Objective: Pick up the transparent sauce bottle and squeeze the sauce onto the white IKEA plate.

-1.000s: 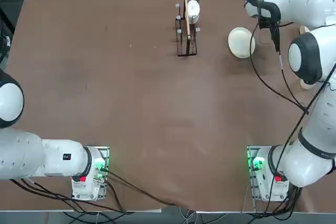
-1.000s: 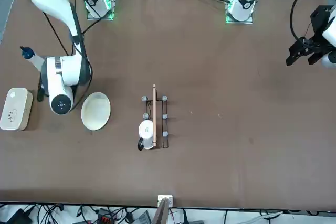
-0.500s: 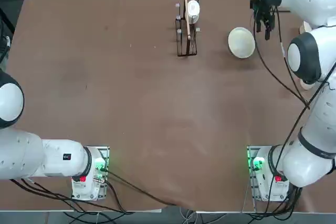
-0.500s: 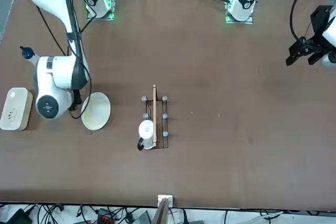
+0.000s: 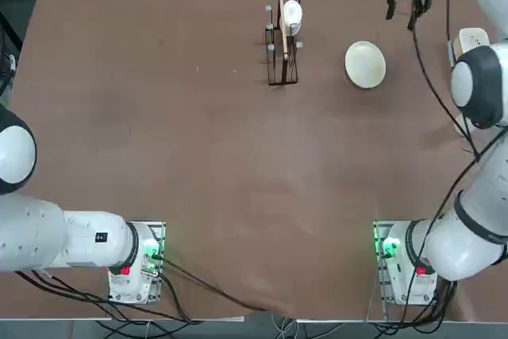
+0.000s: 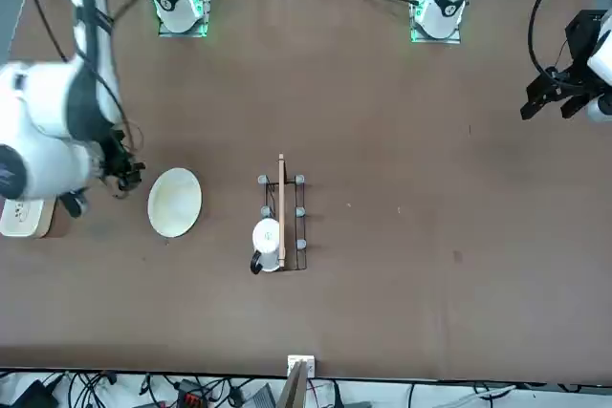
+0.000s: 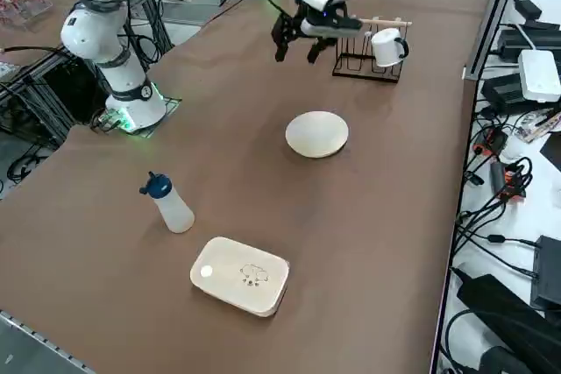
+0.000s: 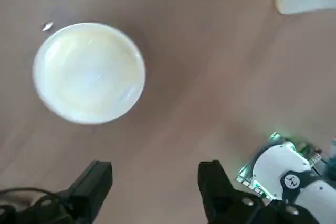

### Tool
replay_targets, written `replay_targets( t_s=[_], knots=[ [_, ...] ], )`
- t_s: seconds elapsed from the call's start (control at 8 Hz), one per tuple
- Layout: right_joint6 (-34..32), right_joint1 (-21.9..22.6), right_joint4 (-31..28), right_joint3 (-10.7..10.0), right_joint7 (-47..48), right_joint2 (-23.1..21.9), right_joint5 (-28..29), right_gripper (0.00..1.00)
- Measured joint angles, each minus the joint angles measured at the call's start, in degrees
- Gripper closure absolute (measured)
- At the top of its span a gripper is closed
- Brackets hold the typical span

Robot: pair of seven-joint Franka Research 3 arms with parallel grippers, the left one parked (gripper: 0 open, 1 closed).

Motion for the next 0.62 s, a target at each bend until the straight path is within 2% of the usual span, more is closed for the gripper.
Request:
replay_targets(
  t_s=[0.25, 0.38, 0.5, 0.62],
  knots=[
    [-0.69, -8.86, 0.18, 8.25, -12.86, -5.77, 0.60, 0.00],
    [-0.95, -11.71, -0.16, 11.13, -19.85, -8.33, 0.57, 0.00],
    [-0.70, -13.59, -1.14, 13.12, -27.73, -10.93, 0.04, 0.00],
    [-0.23, -14.42, -2.42, 14.17, -35.55, -13.41, -1.60, 0.00]
  ],
)
